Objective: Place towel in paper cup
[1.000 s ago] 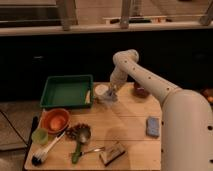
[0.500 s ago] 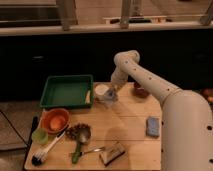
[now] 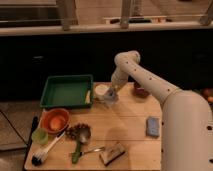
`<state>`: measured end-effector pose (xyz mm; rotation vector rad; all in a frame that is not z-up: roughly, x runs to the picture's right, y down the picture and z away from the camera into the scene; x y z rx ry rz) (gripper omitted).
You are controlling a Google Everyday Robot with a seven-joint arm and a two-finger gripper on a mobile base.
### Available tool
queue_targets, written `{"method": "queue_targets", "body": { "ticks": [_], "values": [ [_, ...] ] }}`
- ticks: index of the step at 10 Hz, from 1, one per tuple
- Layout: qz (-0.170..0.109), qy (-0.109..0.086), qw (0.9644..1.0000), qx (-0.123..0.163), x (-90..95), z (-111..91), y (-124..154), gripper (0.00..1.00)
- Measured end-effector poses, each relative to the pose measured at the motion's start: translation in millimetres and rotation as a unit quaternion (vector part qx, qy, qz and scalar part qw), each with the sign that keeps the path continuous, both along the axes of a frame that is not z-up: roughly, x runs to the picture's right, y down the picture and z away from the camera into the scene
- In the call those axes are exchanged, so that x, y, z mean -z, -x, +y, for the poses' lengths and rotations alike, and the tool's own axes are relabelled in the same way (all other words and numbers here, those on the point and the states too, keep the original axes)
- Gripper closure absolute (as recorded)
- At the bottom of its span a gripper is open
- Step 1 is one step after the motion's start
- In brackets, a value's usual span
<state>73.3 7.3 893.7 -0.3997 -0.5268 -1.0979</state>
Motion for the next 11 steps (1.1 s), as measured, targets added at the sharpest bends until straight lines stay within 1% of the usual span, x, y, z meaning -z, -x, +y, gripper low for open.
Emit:
{"method": "queue_targets", "body": {
  "ticks": [2, 6, 9, 11],
  "values": [
    [-0.007, 0.001, 0.9999, 0.01, 7.7, -2, 5, 0.97],
    [-0.022, -0.002, 0.999, 0.04, 27.4, -10, 21, 0.97],
    [-0.03, -0.002, 0.9976, 0.063, 36.1, -14, 35, 0.97],
    [-0.036, -0.001, 0.9961, 0.081, 36.8, -18, 52, 0.97]
  ]
}}
